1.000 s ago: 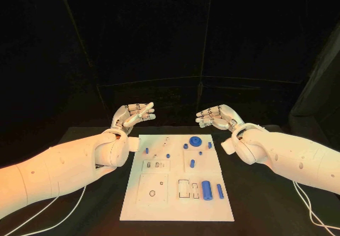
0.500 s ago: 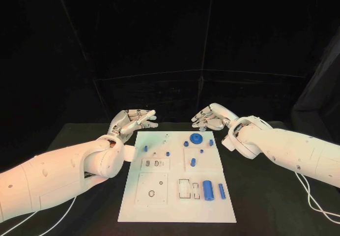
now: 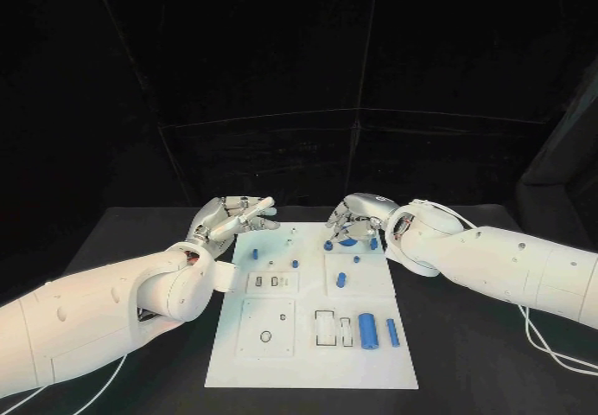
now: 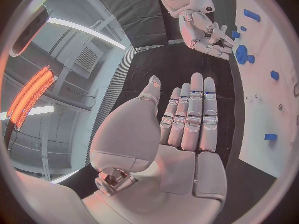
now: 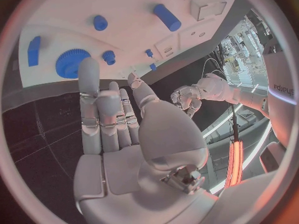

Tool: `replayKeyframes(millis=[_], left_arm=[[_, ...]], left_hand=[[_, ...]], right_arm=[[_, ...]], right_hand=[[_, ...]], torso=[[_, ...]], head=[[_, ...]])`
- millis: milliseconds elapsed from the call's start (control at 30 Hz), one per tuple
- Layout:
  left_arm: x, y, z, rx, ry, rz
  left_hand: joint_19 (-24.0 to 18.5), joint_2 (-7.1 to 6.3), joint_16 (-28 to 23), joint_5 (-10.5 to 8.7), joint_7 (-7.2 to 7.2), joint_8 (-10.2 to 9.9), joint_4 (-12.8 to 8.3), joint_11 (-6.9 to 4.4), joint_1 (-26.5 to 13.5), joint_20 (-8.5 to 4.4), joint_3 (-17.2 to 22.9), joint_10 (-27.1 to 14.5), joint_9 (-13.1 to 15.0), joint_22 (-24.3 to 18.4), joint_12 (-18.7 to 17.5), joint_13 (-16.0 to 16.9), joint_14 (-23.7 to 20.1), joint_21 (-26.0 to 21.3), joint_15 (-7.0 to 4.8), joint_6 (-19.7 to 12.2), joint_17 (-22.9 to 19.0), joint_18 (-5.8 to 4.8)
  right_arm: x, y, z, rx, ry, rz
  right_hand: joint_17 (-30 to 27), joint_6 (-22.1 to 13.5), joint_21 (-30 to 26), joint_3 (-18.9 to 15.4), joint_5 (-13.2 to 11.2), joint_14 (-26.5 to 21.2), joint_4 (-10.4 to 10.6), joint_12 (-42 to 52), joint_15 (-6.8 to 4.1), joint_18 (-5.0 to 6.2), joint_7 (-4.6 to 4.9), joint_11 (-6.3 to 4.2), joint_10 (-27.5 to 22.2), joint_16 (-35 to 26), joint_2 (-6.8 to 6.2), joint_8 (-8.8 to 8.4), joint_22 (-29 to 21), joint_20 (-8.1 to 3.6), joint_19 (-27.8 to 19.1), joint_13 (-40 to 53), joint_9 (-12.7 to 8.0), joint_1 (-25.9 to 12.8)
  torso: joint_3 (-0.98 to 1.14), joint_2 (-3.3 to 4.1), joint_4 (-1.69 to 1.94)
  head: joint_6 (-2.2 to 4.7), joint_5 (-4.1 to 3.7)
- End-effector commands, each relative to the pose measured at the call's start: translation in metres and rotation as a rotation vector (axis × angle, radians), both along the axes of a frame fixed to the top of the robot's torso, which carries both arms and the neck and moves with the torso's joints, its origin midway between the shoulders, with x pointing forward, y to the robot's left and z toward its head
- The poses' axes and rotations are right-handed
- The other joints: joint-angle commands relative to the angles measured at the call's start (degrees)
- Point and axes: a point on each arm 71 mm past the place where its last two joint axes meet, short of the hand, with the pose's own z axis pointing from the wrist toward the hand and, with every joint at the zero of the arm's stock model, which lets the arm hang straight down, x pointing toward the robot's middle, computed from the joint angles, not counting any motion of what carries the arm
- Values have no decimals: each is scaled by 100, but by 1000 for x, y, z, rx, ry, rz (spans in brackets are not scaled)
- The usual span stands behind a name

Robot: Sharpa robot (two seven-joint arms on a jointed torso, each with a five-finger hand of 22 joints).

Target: Assemble the parts on the task board

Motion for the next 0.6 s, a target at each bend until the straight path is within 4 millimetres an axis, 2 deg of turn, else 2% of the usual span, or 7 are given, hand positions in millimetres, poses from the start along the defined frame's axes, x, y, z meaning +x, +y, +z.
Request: replayKeyframes(millis=[33, 133, 233, 433, 600], left_arm=[[-3, -4, 1, -14, 16, -27], [-6, -6, 2, -17, 21, -35], [-7, -7, 2, -18, 24, -39], [-9, -8, 3, -19, 30, -44], [-9, -7, 2, -18, 32, -45]], left_hand=[[41, 36, -31, -6, 44, -31, -30, 17, -24, -1, -11, -4, -7, -14, -37, -9, 19, -31, 25, -6, 20, 30], [55, 20, -43, -14, 48, -50, -21, 21, -96, 2, -65, 4, -4, -30, -61, -8, 20, -54, 28, 0, 47, 30], [60, 18, -44, -15, 49, -54, -21, 22, -107, 2, -76, 6, -3, -33, -66, -7, 23, -58, 27, 1, 53, 31], [76, 14, -45, -15, 61, -74, -32, 29, -122, 2, -100, -3, -5, -42, -88, -9, 33, -69, 28, -11, 72, 32], [81, 17, -47, -14, 63, -80, -38, 31, -122, 2, -103, -7, -5, -44, -95, -10, 35, -72, 29, -15, 77, 31]], right_arm=[[0, 4, -1, -119, -20, -1], [0, 6, 1, -138, -27, -3], [1, 7, 2, -146, -31, -7], [4, 9, 3, -162, -36, -18], [5, 12, 3, -171, -28, -18]], right_hand=[[441, -33, 418, 56, -33, 312, 8, -25, 19, -142, 11, -11, -62, 392, -15, -30, 437, 9, 19, -9, 4, -32], [804, -43, 836, 119, -48, 242, 8, -13, 28, -176, 14, 11, -96, 737, -40, -33, 837, 35, -91, -6, 3, -53], [921, -41, 996, 149, -59, 222, 12, -17, 37, -176, 18, 22, -123, 854, -47, -31, 987, 43, -136, -9, 4, -62], [1208, 3, 1310, 250, -123, 214, 14, -5, 33, -187, 28, 30, -106, 1099, -18, -25, 1298, 83, -203, -8, 7, -64], [1370, 46, 1506, 354, -146, 210, 12, -15, 42, -184, 43, 45, -127, 1247, 0, -22, 1482, 113, -247, -12, 8, -56]], torso=[[-3, 95, 20], [-4, 138, 28], [-8, 158, 32], [-15, 185, 50], [-9, 196, 60]], head=[[2, -21], [37, -49], [42, -46], [20, -56], [18, -37]])
